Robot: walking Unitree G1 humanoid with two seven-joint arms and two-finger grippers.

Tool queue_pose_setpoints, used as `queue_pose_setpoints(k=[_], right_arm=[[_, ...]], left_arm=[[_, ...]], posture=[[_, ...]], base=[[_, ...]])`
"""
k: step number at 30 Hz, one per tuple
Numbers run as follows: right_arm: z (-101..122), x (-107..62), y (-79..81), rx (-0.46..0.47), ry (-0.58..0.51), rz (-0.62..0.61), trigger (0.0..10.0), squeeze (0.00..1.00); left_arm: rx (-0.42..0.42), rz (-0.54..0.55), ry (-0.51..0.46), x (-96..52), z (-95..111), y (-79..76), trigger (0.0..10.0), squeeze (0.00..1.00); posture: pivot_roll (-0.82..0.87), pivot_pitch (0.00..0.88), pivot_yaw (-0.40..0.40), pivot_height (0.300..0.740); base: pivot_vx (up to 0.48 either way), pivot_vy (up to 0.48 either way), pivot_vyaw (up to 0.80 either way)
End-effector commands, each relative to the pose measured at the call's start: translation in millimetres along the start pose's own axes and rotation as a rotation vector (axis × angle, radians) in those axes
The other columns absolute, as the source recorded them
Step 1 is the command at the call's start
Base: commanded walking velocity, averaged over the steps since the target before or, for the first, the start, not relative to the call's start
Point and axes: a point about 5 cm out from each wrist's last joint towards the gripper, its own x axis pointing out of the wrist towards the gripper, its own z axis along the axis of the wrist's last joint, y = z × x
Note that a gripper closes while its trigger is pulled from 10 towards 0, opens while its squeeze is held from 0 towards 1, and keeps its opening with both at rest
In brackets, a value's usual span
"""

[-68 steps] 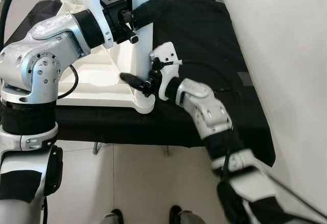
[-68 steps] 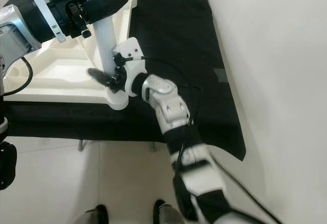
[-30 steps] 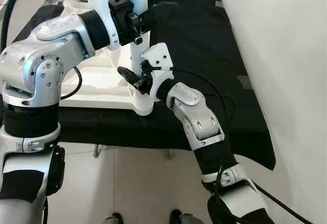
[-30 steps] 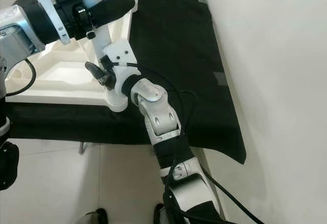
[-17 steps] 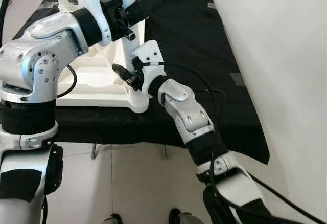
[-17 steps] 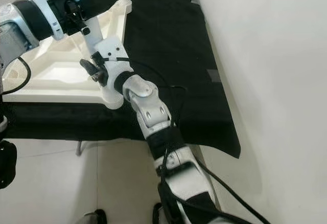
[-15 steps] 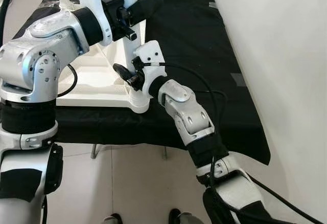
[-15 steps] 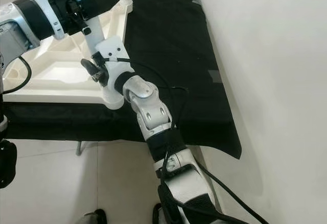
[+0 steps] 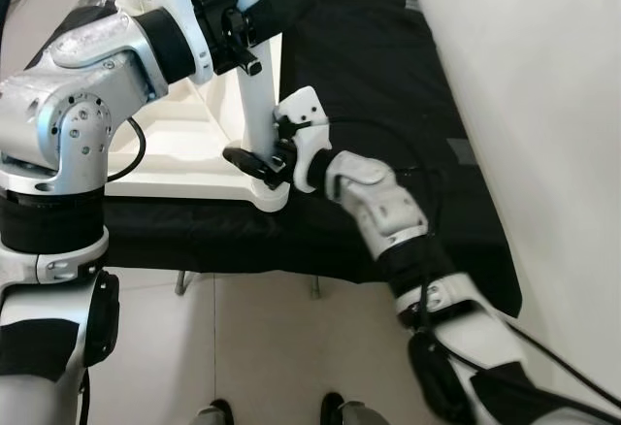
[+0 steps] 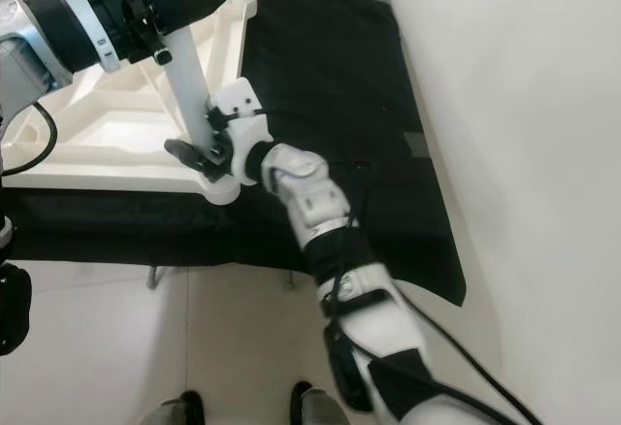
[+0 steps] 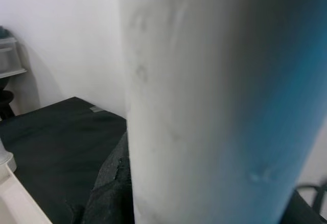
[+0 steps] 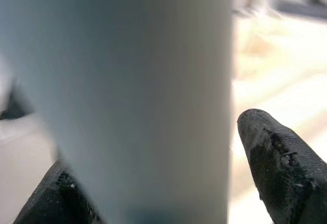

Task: Building children table

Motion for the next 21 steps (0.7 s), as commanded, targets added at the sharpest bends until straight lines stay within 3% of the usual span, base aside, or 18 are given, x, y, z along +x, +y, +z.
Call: queue_pose_setpoints(k=[1,2,3,6,7,8,9,21], right_arm=[[6.1,1.8,4.3,-0.016,-0.035,0.121,10.0,0.00],[6.1,1.8,4.3,-0.016,-0.035,0.121,10.0,0.00],[8.4,1.6,3.4,-0.043,-0.034,0.212,10.0,0.00],[9.3,2.1,3.4,-0.049,-0.034,0.248,10.0,0.00],[9.4,2.4,5.0,-0.044,-0.031,0.307,9.3,0.00],[9.8,2.5,5.1,-0.050,-0.031,0.337,1.7,0.00],[9.8,2.6,5.2,-0.051,-0.030,0.361,0.0,0.00],[9.1,1.2,-0.7,-0.068,-0.005,0.402,0.0,0.00]], left_arm=[[-0.008,-0.042,0.021,2.4,-1.6,-5.3,0.0,0.00],[-0.008,-0.042,0.021,2.4,-1.6,-5.3,0.0,0.00],[-0.008,-0.044,0.019,2.3,-0.7,-6.1,0.0,0.00],[-0.009,-0.044,0.018,2.3,-0.3,-6.3,0.0,0.00],[-0.008,-0.044,0.017,2.1,0.0,-6.6,0.0,0.00],[-0.008,-0.045,0.017,2.0,0.5,-6.8,0.0,0.00],[-0.007,-0.044,0.018,1.8,0.6,-6.6,0.0,0.00],[-0.004,-0.035,0.033,-1.2,-0.5,-4.5,0.0,0.00]], posture=[[0.08,0.243,-0.111,0.740],[0.08,0.243,-0.111,0.740],[0.09,0.245,-0.113,0.740],[0.09,0.245,-0.113,0.740],[0.09,0.248,-0.113,0.740],[0.10,0.250,-0.114,0.740],[0.10,0.250,-0.114,0.740],[0.10,0.273,-0.112,0.740]], base=[[0.000,0.000,0.00],[0.000,0.000,0.00],[0.000,0.000,0.00],[0.000,0.000,0.00],[0.000,0.000,0.00],[0.000,0.000,0.00],[0.000,0.000,0.00],[0.000,0.000,0.00]])
